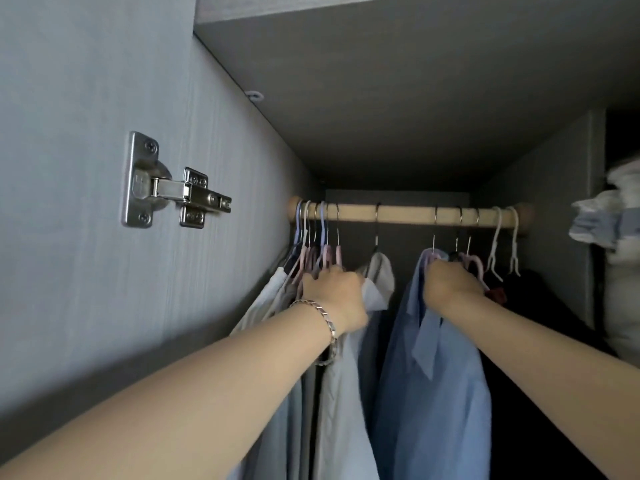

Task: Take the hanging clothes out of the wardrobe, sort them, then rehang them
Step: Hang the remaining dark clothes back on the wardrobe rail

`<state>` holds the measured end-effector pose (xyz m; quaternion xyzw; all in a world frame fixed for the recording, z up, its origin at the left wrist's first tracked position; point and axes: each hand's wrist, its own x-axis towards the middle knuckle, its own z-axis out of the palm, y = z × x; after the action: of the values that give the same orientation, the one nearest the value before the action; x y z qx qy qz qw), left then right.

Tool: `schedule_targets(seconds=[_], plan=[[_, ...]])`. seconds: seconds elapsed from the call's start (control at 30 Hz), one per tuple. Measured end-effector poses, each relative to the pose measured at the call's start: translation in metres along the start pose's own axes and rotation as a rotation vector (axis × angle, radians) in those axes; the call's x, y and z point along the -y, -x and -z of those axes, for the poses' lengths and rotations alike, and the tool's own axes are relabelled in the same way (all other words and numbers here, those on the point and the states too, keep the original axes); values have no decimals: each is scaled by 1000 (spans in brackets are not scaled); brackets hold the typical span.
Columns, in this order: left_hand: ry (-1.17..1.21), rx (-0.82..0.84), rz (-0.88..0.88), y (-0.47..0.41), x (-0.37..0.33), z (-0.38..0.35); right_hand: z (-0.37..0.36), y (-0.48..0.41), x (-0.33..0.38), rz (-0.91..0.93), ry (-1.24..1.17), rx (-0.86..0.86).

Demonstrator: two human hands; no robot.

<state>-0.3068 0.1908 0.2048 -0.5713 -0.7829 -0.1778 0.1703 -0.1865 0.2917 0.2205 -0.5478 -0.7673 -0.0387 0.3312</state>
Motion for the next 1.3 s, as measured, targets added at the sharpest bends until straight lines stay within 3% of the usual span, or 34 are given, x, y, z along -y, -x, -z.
schedule_targets(seconds=[0.1, 0.23, 0.43, 0.67, 0.83, 1.0, 1.07, 1.13, 1.2, 1.3], plan=[[154, 23, -64, -4, -9, -2, 4, 9, 7, 159, -99, -217], [336, -3, -132, -3, -20, -4, 10, 10, 28, 64, -375, 140], [590, 22, -210, 0, -17, -14, 17, -2, 24, 27, -321, 205], [536, 91, -79, -8, -15, -15, 26, 3, 15, -45, 117, 84], [514, 127, -200, -9, -24, -17, 25, 5, 5, -86, 62, 31], [567, 0, -254, -5, -24, -22, 26, 22, 9, 209, 66, -238], [595, -208, -186, -5, -18, -22, 26, 30, 23, 319, 51, -165], [594, -305, 16, -4, -10, -20, 20, 32, 35, 315, 68, -17], [683, -240, 220, -4, 1, -21, 13, 32, 39, 292, 116, 20], [813, -153, 217, -3, 17, -19, 3, 27, 35, 255, 13, -39]])
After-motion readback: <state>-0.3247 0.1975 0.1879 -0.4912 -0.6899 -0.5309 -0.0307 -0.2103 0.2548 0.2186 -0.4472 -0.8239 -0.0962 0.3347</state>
